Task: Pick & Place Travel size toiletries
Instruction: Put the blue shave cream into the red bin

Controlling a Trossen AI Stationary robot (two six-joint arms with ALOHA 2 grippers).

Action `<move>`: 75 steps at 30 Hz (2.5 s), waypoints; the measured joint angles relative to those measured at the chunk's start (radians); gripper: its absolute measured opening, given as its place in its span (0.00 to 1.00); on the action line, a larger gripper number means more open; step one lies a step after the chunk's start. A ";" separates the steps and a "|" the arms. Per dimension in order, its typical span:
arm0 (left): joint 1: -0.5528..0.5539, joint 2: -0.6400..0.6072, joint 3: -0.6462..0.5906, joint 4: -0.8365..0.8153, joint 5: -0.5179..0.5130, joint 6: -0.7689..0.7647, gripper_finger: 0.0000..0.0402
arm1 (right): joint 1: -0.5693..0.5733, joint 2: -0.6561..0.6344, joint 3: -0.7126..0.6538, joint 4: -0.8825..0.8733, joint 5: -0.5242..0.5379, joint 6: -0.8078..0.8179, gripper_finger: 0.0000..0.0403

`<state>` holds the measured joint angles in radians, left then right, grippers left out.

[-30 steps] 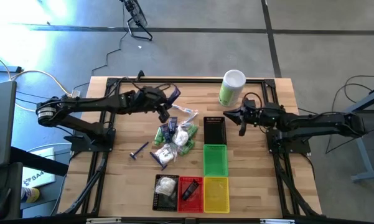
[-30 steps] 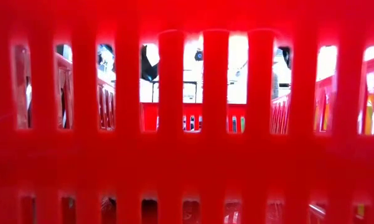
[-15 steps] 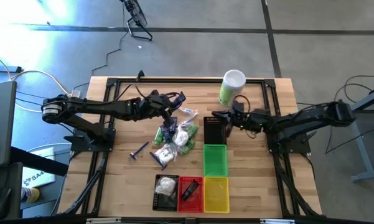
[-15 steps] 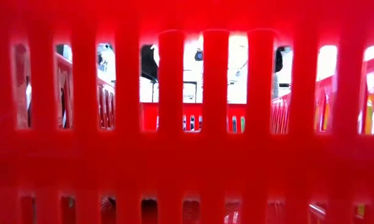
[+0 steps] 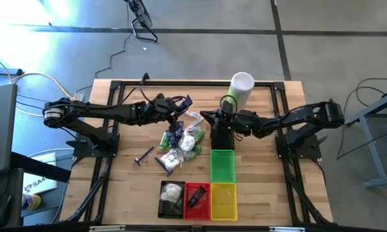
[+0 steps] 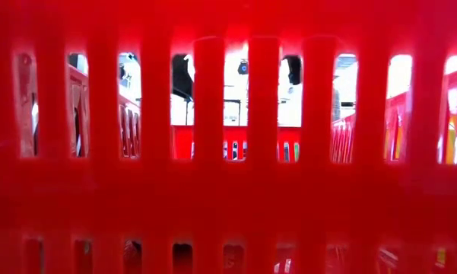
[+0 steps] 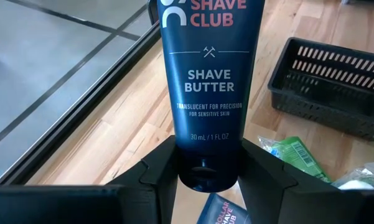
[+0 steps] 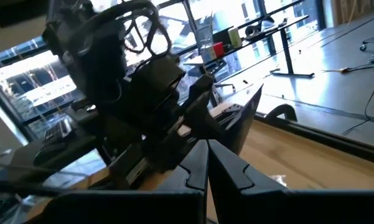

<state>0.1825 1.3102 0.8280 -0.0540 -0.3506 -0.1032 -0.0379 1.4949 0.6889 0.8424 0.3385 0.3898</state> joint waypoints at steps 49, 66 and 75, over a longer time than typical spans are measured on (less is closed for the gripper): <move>-0.021 0.108 -0.001 0.168 0.035 0.017 0.34 | -0.071 0.116 0.115 -0.045 0.028 0.167 0.43; -0.021 0.108 -0.001 0.165 0.035 0.017 0.34 | -0.076 0.116 0.115 -0.085 0.033 0.209 0.35; -0.021 0.108 0.000 0.165 0.035 0.017 0.34 | -0.076 0.116 0.115 -0.085 0.030 0.187 0.10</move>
<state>0.1616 1.4185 0.8276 0.1112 -0.3153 -0.0864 -0.1143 1.6112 0.8036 0.7574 0.3688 0.5763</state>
